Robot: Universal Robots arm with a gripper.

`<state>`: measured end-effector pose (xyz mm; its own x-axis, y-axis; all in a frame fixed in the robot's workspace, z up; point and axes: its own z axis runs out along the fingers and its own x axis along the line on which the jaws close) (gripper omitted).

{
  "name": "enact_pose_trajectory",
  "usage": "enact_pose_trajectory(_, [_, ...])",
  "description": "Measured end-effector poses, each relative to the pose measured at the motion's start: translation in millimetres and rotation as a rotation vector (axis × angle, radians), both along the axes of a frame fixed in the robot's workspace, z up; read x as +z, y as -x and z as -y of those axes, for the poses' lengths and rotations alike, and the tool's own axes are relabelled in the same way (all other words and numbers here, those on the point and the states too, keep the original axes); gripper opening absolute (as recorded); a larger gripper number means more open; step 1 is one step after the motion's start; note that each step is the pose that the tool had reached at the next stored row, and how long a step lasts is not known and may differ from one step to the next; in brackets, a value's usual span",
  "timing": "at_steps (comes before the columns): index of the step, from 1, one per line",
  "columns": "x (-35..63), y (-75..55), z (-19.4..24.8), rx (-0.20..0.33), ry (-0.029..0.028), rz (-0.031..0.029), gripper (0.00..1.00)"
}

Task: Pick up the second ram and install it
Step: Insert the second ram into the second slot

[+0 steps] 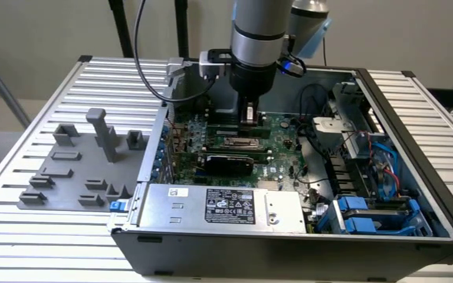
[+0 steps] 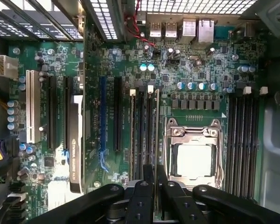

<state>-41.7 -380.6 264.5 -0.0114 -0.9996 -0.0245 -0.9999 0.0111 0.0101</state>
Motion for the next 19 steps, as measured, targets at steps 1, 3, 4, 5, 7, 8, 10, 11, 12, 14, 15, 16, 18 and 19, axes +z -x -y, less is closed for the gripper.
enact_pose_trajectory(1, [-1.8,0.0,0.0,0.000,-0.0001,0.0000,0.00])
enact_pose_trajectory(3, [-5.4,0.0,0.0,-0.001,-0.0002,0.0001,0.00])
enact_pose_trajectory(4, [-7.3,0.0,0.0,-0.001,-0.0001,0.0001,0.00])
enact_pose_trajectory(5, [-9.0,0.0,0.0,-0.001,0.0000,0.0000,0.00])
enact_pose_trajectory(7, [-12.6,0.0,0.0,-0.001,0.0000,0.0000,0.00])
enact_pose_trajectory(8, [-14.7,0.0,0.0,-0.001,-0.0002,0.0001,0.00])
enact_pose_trajectory(10, [-18.2,-0.1,0.0,-0.001,0.0000,0.0000,0.00])
enact_pose_trajectory(11, [-19.9,-0.3,0.0,-0.001,0.0000,0.0000,0.00])
enact_pose_trajectory(12, [-21.7,-0.6,0.0,-0.001,-0.0001,0.0000,0.00])
enact_pose_trajectory(14, [-25.5,-2.5,0.0,-0.001,-0.0001,0.0000,0.00])
enact_pose_trajectory(15, [-27.3,-3.3,0.0,-0.001,-0.0001,0.0000,0.00])
enact_pose_trajectory(16, [-29.1,-3.9,0.0,-0.001,-0.0005,0.0000,0.00])
enact_pose_trajectory(18, [-32.1,-4.7,0.0,-0.001,-0.0015,0.0001,0.00])
enact_pose_trajectory(19, [-32.1,-4.7,0.0,-0.001,-0.0014,-0.0001,0.00])
